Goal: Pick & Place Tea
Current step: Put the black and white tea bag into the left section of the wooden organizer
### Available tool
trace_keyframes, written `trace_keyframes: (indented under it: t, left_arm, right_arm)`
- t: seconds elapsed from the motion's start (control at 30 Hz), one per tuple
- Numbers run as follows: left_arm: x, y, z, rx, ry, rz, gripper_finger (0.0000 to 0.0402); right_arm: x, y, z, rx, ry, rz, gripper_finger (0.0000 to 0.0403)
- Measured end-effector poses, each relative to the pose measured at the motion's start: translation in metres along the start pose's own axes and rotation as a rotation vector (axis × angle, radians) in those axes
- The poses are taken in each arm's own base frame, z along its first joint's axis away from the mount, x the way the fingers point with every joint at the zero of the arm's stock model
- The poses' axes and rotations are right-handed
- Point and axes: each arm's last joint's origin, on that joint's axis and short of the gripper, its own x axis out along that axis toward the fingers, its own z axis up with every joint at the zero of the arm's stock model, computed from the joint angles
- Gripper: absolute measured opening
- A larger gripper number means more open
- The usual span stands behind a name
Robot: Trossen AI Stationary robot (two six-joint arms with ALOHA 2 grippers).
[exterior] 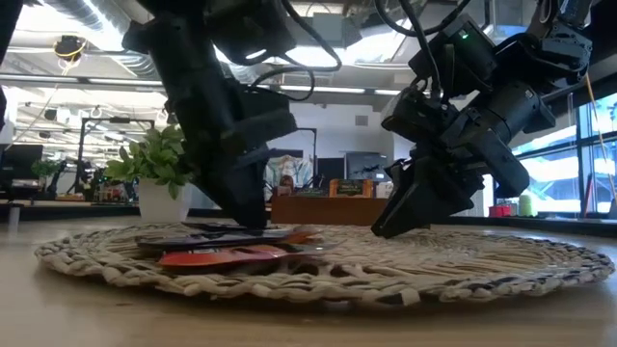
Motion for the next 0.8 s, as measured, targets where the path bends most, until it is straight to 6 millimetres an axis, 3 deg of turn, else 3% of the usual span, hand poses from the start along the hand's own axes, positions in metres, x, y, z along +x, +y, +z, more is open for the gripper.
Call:
trace_keyframes:
  t: [0.2, 0.47, 0.57, 0.7, 0.8]
  left_arm:
    - [-0.01, 0.0, 0.005, -0.002, -0.008, -0.046, 0.0111]
    - [-0.041, 0.004, 0.015, 0.046, -0.063, -0.103, 0.0111]
    - [-0.051, 0.009, 0.012, 0.036, -0.029, -0.07, 0.0111]
    - [-0.05, 0.012, 0.004, 0.029, 0.014, -0.009, 0.0111]
    - [-0.04, 0.008, -0.003, 0.053, 0.028, 0.018, 0.0111]
  right_arm:
    - [0.0, 0.0, 0.0, -0.005, -0.004, 0.001, 0.012]
    - [-0.002, 0.0, 0.006, -0.001, -0.055, 0.005, 0.012]
    - [-0.004, 0.0, 0.01, 0.094, -0.078, 0.009, 0.012]
    - [-0.005, -0.003, 0.017, 0.281, -0.152, 0.03, 0.012]
    - [-0.005, -0.004, 0.021, 0.258, -0.189, 0.03, 0.012]
